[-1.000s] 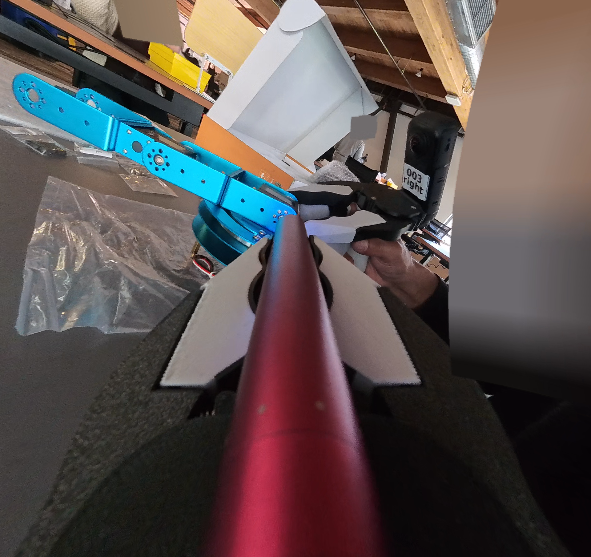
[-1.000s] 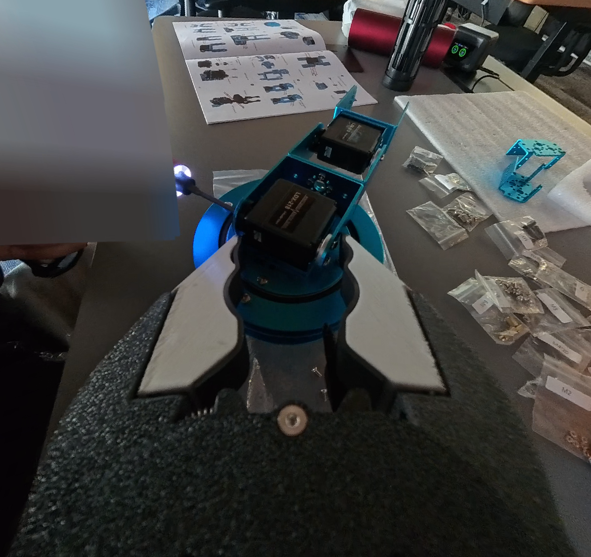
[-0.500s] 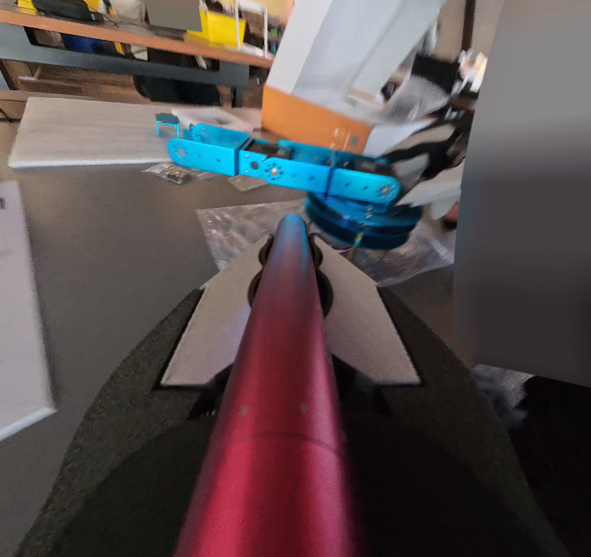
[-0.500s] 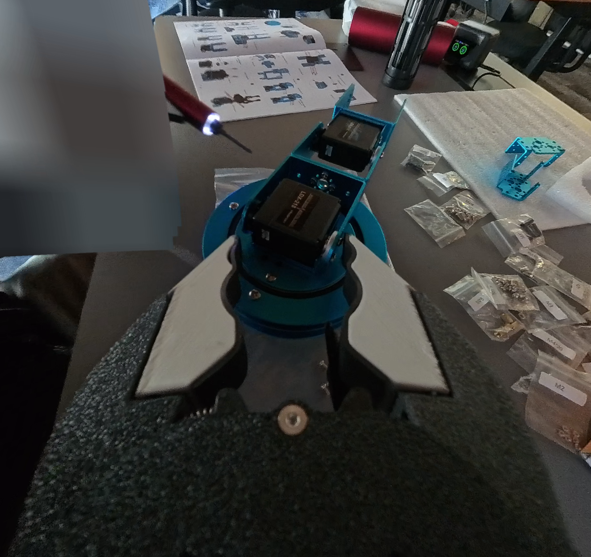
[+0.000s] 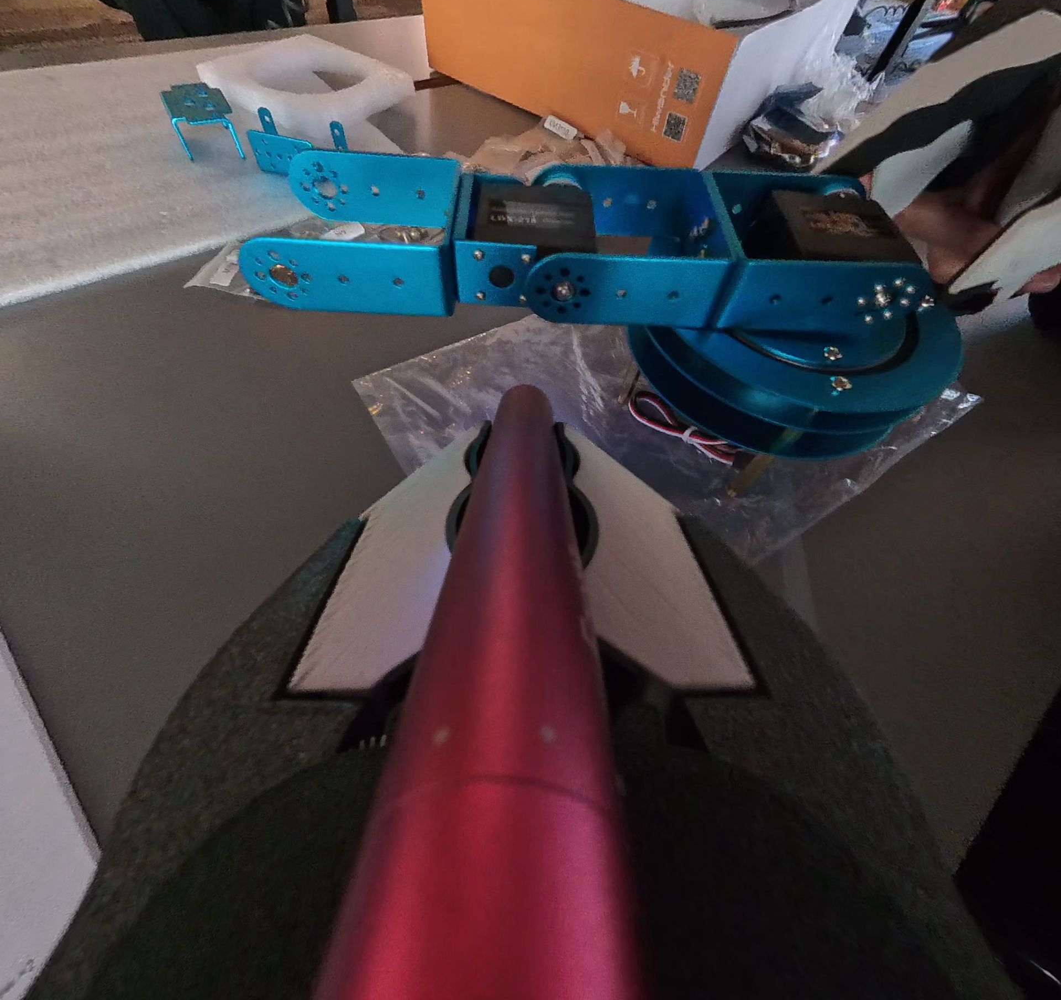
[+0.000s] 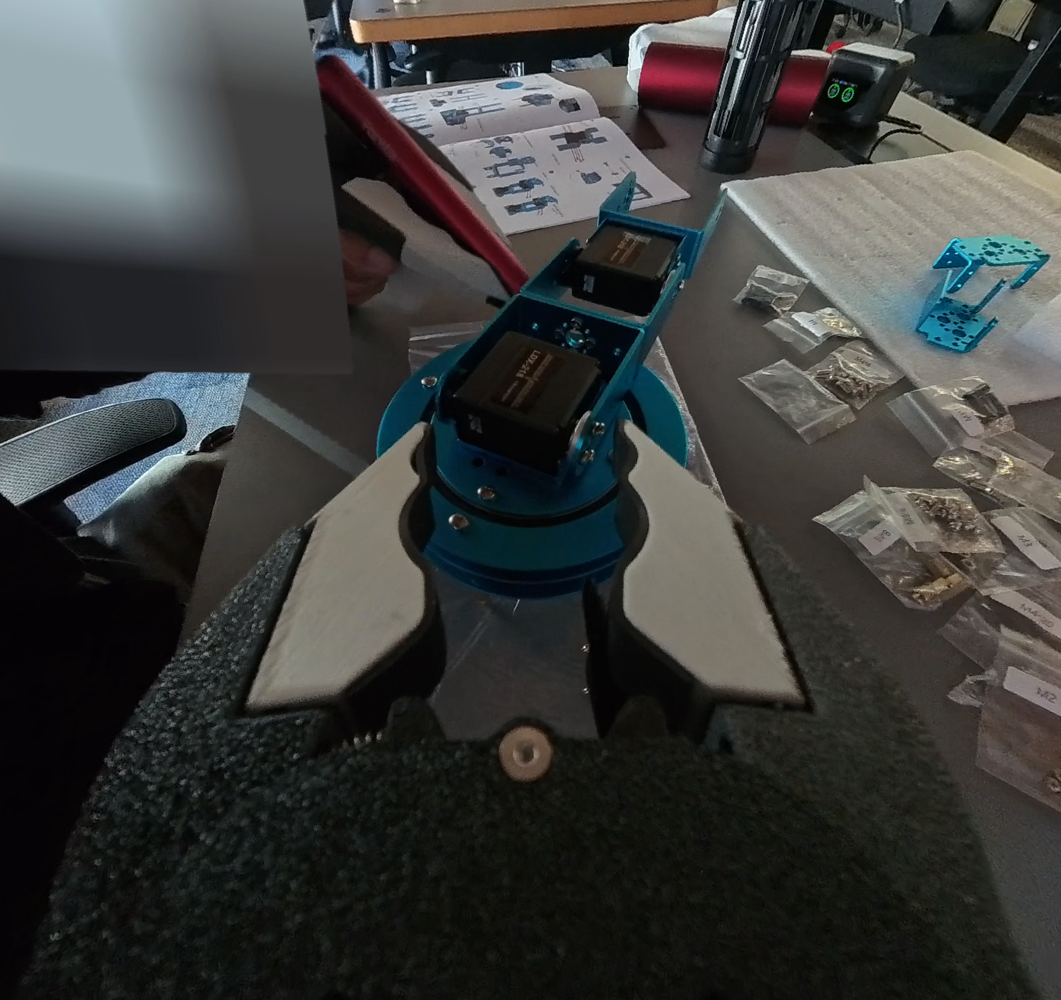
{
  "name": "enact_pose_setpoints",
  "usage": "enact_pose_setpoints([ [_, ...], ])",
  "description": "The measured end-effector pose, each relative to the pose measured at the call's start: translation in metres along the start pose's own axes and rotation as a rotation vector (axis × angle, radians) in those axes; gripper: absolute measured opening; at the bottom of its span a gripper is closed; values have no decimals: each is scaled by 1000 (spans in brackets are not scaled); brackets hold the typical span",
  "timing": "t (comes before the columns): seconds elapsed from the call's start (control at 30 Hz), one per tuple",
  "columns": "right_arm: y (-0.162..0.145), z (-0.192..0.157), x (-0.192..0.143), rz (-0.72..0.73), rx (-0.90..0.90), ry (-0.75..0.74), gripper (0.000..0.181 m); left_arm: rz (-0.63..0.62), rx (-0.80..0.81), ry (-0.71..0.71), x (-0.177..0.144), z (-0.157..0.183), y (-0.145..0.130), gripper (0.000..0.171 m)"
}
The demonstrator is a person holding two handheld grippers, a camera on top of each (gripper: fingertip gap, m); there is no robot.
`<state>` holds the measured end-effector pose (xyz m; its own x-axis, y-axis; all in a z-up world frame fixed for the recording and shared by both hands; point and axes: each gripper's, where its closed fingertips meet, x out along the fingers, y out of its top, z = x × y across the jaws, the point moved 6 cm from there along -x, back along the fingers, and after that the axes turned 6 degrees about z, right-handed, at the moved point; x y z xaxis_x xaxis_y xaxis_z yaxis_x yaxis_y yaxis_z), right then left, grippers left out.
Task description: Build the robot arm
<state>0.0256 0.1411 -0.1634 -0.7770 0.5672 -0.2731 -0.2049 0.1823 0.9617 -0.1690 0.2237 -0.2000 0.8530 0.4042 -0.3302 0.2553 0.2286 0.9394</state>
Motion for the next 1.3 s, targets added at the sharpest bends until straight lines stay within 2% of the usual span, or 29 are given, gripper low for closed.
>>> enact_pose_setpoints([
  [0.17, 0, 0, 0, 0, 11, 7, 61, -67, -14, -30, 11, -3, -4, 20],
  [0.6, 6, 0, -3, 26, -9, -19, 55, -58, -17, -25, -1, 3, -5, 20],
  [0.7, 14, 1, -6, 58, -63, -88, 49, 8, -32, -20, -16, 8, 5, 20],
  [0.8, 29, -9, -8, 114, -113, -126, 38, 139, -91, -26, -40, 17, 16, 20],
  [0.9, 43, -36, 0, 160, -47, -6, 26, 315, -123, -94, -65, 38, 28, 20],
  [0.97, 44, -49, 10, 136, 65, 94, 28, 419, -101, -151, -76, 55, 35, 21],
  [1.13, 49, -59, 16, 180, 358, 274, 29, 556, 12, -208, -94, 88, 50, 20],
  [1.3, 54, -65, 13, 229, 538, 436, 23, 574, 142, -237, -95, 112, 53, 20],
])
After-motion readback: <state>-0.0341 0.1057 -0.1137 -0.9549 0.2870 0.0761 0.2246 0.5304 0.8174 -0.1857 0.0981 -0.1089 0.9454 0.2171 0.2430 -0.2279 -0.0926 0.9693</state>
